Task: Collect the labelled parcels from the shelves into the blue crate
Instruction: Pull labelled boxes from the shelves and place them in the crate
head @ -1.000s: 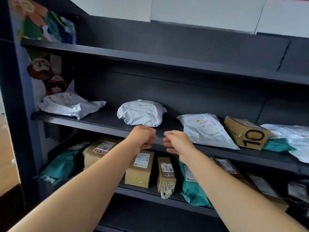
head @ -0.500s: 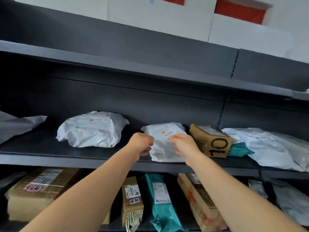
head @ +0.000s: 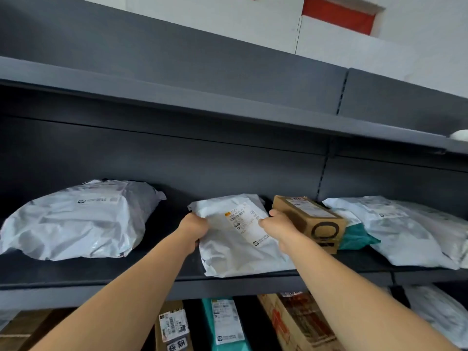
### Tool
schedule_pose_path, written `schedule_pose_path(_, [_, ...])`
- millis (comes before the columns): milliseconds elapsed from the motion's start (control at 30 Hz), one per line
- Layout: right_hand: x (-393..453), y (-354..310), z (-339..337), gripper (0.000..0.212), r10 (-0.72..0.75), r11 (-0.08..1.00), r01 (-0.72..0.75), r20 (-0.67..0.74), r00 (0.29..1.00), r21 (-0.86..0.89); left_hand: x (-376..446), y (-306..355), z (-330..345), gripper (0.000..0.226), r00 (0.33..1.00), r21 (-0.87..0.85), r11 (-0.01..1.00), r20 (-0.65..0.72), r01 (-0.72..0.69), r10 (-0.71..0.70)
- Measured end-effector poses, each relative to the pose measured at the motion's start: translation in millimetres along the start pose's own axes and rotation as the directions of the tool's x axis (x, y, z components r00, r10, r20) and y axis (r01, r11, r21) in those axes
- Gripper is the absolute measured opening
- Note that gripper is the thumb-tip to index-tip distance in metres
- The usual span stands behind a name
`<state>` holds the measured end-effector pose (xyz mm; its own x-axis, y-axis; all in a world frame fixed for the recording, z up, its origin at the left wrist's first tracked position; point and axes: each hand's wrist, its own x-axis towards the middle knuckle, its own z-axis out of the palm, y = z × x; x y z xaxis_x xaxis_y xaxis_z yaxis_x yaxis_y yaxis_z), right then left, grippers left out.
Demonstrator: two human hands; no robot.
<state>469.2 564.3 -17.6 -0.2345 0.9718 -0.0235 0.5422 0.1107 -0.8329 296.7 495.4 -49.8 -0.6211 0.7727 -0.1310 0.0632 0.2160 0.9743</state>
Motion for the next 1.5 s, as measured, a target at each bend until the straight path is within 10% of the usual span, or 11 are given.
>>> schedule_pose_path(300, [24.5,10.5,6.2,0.012,0.005,0.999,-0.004,0.015,1.0,-0.036,17.3,-10.8,18.9,0.011,0.988,-0.084,0.995,-0.14,0.054,-0.065])
schedule_pose_path(833, [36.7,8.3,17.1,0.029,-0.23,0.87,0.28,-0.168,0.959,0.405,1.5,17.0,10.1,0.042,0.952,-0.359,0.908,-0.282,-0.216,0.116])
schedule_pose_path(1067, [37.7,7.6,18.3,0.029,-0.147,0.915,0.146,-0.026,0.989,0.377,16.7,7.2,1.8,0.041,0.938,-0.192,0.97,-0.336,-0.151,0.079])
schedule_pose_path(1267, [40.1,8.5,1.6,0.036,-0.134,0.931,0.087,0.111,0.985,0.356,7.0,21.7,19.3,0.055,0.901,0.411,0.909,-0.416,0.069,0.119])
schedule_pose_path(1500, [59.8,-4.0,-78.4,0.025,-0.269,0.893,0.295,-0.12,0.955,0.341,-2.2,64.9,111.3,0.042,0.877,0.307,0.873,-0.18,-0.379,0.445])
